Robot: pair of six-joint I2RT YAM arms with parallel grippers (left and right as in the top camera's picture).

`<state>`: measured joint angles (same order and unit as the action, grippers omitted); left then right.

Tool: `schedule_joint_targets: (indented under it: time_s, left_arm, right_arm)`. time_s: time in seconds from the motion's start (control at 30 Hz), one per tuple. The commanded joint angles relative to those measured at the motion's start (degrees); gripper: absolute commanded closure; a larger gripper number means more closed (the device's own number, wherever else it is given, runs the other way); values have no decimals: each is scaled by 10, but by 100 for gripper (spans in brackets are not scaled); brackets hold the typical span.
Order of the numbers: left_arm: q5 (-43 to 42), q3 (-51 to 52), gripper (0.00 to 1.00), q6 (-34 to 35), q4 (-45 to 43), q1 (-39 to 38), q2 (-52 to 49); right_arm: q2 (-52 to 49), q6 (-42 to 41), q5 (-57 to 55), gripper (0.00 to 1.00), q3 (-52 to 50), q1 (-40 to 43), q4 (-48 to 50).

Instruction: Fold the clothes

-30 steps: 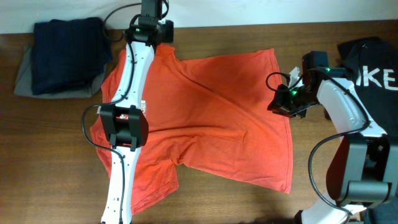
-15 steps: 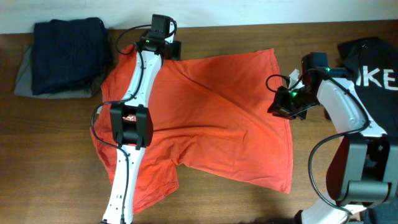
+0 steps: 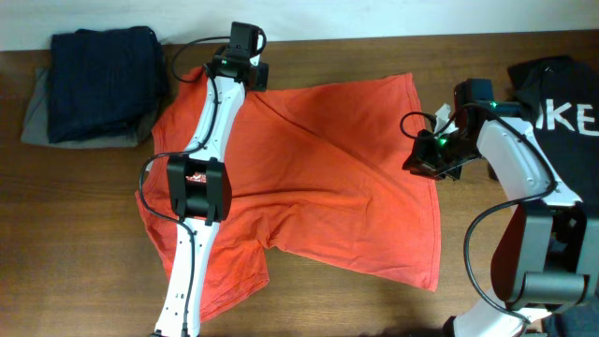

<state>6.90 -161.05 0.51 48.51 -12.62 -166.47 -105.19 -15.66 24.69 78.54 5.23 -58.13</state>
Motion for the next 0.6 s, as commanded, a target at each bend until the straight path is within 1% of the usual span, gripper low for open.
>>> schedule_joint_targets:
  time_s: [0.0,0.13,0.33,0.4,0.43,0.47,0.5,0.53,0.57]
  left_arm:
    - [20,-45,91,-3,2,2,-13]
    - [20,-102,99,0,2,1,-13]
    - [20,-167,99,20,0,-4,-13]
    - [20,-174,96,28,-14,-4,-13]
    - [20,-174,91,28,-22,-4,-13]
    - [19,-174,83,27,-29,-4,-13]
    - [19,-172,67,27,-34,-4,-14]
    - [19,-171,43,27,-39,-4,-16]
    - [19,-171,26,27,-40,-4,-19]
  right_arm:
    - [-4,2,-14,78,9,-4,0]
    - [-4,2,-14,78,9,-4,0]
    - [-4,2,-14,77,9,-4,3]
    - [-4,2,-14,78,9,-4,7]
    - [-4,2,-14,78,9,-4,9]
    - [-4,2,-14,78,9,-4,12]
    - [-4,2,-14,77,9,-4,14]
    - [-4,2,-14,78,9,-4,18]
    - [-4,2,-14,78,9,-4,22]
